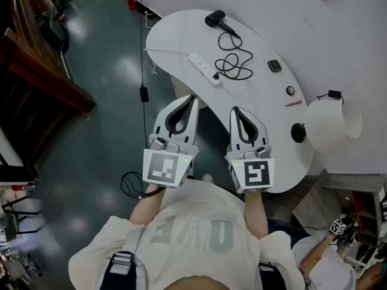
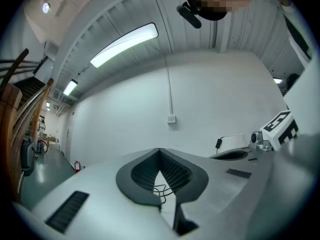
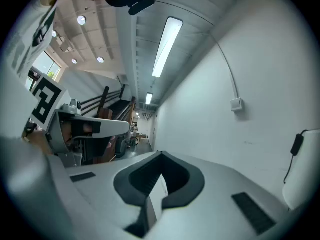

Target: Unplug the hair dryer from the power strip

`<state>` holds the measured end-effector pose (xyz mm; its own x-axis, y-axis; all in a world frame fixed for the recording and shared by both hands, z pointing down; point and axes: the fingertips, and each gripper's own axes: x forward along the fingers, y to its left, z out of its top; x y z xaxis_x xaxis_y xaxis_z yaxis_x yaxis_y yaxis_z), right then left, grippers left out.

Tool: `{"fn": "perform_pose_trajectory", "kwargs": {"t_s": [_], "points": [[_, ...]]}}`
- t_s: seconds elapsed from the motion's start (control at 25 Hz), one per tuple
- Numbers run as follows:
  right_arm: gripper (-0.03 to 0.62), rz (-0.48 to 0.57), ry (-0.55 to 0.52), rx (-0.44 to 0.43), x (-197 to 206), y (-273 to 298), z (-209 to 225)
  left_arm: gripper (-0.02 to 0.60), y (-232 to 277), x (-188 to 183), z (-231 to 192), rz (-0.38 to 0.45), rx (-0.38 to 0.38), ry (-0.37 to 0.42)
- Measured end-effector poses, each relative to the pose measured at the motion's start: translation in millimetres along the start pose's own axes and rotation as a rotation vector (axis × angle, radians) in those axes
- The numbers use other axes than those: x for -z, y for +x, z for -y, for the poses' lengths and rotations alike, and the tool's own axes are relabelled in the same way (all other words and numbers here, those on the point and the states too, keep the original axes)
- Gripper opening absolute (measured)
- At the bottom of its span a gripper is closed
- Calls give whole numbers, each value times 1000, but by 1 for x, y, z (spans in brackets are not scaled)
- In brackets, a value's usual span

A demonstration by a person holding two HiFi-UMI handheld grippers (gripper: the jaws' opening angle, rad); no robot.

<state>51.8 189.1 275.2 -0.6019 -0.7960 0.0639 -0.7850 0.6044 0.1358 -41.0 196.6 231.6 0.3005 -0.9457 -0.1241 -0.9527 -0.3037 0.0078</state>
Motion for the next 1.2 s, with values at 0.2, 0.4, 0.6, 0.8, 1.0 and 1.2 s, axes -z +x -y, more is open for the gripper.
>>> {"fn": "perform_pose_trajectory", "kwargs": {"t_s": [0.2, 0.4, 0.6, 0.8, 1.0, 1.2], "points": [[3, 12, -4, -9, -1, 9, 2, 5, 6, 1, -8, -18, -9, 10], [3, 2, 8, -5, 2, 18, 6, 5, 12, 4, -13, -3, 5, 0], [3, -20, 19, -18, 8, 31, 2, 5, 10, 14, -35, -38, -8, -17], [3, -21, 27, -12, 12, 44, -1, 5, 12, 18, -59, -32, 7, -27], [3, -23, 64, 7, 18, 63, 16, 5, 36, 32, -74, -46, 27, -31], [3, 0, 92, -4, 22, 104, 52, 5, 91, 53, -83, -83, 37, -43]]}}
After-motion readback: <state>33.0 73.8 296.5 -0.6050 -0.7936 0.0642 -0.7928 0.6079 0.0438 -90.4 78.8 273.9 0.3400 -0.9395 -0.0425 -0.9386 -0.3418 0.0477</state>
